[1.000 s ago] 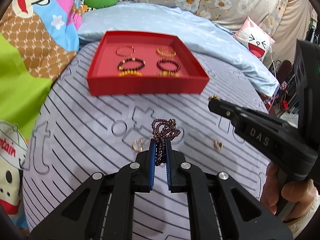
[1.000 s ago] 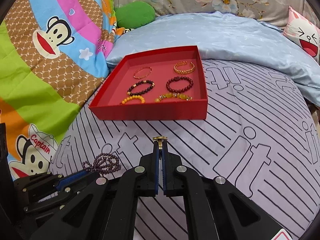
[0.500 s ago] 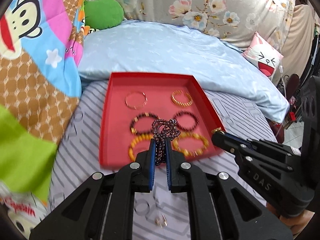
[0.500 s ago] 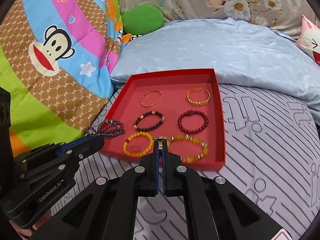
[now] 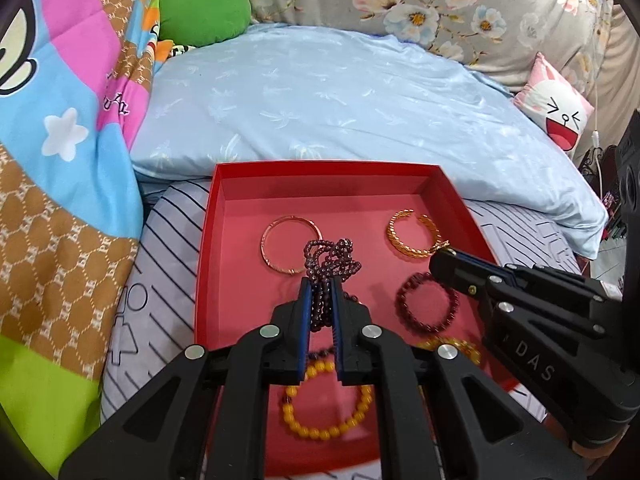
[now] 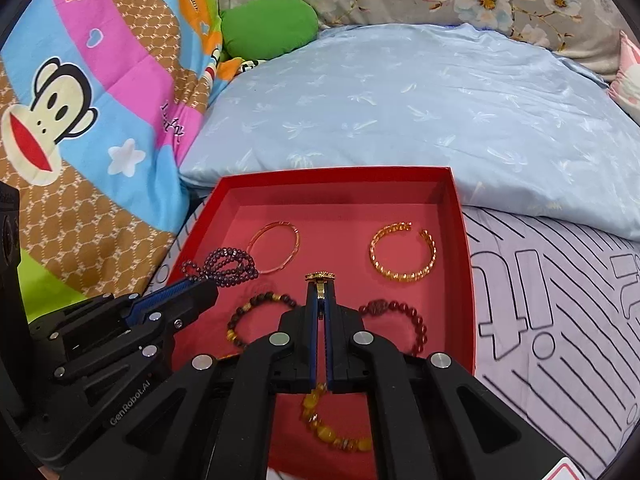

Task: Organize jewelry
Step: 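Lower the garnet strand and gold ring into the tray and open both tools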

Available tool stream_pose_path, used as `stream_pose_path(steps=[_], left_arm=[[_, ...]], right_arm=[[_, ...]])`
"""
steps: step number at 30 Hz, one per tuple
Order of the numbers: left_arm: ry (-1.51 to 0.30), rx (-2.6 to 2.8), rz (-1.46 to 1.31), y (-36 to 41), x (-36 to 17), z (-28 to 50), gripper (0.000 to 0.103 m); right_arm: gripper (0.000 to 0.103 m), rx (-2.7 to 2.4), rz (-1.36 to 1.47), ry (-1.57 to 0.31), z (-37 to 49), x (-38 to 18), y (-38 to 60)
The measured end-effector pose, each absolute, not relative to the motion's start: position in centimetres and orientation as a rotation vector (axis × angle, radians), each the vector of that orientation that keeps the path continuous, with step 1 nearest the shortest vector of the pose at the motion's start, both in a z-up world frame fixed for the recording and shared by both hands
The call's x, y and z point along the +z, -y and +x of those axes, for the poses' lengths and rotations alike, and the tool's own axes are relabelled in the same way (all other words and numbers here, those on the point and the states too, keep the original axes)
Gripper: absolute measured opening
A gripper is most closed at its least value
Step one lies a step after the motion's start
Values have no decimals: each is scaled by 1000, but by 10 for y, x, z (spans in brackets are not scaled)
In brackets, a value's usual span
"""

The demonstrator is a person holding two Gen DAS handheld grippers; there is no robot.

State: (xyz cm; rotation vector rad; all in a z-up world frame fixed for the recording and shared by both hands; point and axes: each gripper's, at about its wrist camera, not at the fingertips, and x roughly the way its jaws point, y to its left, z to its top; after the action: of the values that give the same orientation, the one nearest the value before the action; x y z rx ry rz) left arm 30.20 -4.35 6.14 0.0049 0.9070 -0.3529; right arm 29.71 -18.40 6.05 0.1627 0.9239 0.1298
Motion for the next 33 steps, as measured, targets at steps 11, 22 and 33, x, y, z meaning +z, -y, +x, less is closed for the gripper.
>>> stream_pose_path(steps=[11,22,33], left_arm=[[-942,-333,28,51,42,327,9],[-938,-300,32,50,38,331,11],[-920,-291,37,49,52,322,11]], right_arm=[[3,114,139,-954,323,43,181],[7,102,104,-946,325,42,175],[16,91,96,-911,308,56,173]])
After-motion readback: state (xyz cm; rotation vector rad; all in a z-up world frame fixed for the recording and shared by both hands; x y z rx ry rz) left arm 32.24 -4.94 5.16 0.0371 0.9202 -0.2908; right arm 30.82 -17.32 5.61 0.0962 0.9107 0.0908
